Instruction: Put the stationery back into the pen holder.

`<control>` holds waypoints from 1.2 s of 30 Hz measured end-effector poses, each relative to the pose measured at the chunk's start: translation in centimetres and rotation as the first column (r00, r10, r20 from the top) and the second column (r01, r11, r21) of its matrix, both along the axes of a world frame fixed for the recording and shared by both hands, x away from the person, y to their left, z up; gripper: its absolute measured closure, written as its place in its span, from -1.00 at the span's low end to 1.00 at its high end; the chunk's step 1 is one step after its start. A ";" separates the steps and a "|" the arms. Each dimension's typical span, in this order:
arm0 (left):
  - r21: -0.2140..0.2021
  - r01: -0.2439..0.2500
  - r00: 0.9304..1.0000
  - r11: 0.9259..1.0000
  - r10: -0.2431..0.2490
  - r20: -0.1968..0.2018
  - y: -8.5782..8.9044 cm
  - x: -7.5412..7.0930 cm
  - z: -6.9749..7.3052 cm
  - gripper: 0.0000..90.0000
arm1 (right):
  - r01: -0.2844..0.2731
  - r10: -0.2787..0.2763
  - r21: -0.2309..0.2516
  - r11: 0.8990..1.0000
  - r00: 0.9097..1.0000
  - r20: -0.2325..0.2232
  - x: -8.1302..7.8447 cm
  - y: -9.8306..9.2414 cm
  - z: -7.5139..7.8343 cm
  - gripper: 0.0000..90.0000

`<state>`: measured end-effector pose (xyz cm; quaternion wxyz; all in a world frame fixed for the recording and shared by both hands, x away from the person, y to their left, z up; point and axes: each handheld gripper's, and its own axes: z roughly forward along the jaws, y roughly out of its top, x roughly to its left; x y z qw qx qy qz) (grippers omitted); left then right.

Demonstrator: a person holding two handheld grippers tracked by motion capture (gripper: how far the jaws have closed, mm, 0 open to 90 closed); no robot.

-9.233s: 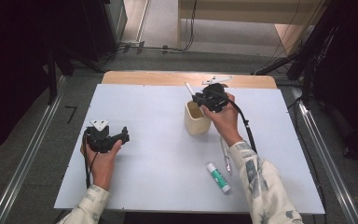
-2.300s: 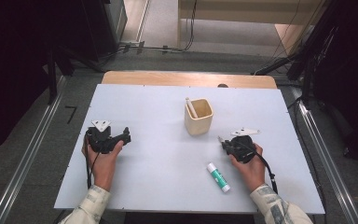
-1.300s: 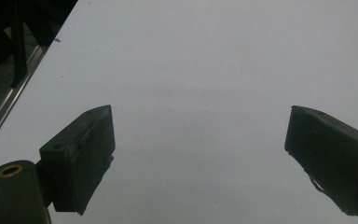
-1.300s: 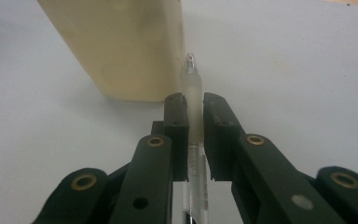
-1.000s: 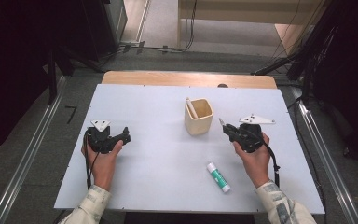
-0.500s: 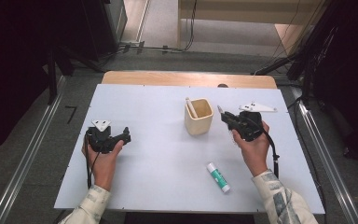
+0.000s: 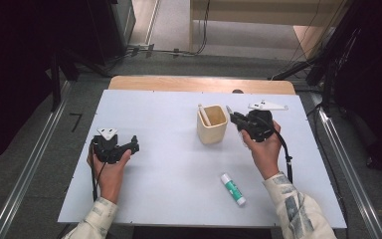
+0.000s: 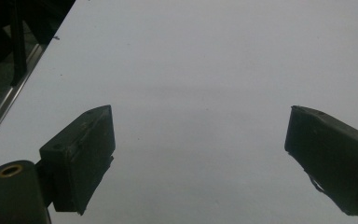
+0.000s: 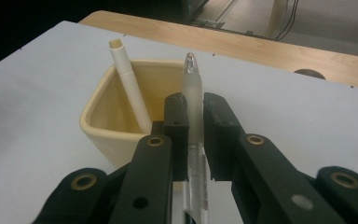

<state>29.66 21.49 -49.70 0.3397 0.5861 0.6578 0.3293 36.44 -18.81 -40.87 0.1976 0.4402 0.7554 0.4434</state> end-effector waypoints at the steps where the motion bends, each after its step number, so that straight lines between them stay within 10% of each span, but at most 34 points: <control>1: -0.001 0.000 1.000 1.000 0.000 0.001 0.0 0.0 0.0 -0.79 | -0.002 0.002 -0.003 1.000 1.000 0.003 0.1 0.1 0.1 0.75; 36: -0.001 0.002 1.000 1.000 -0.002 0.001 0.3 0.0 0.1 -0.79 | -0.030 0.031 -0.035 0.999 0.999 0.011 3.9 4.7 2.3 0.75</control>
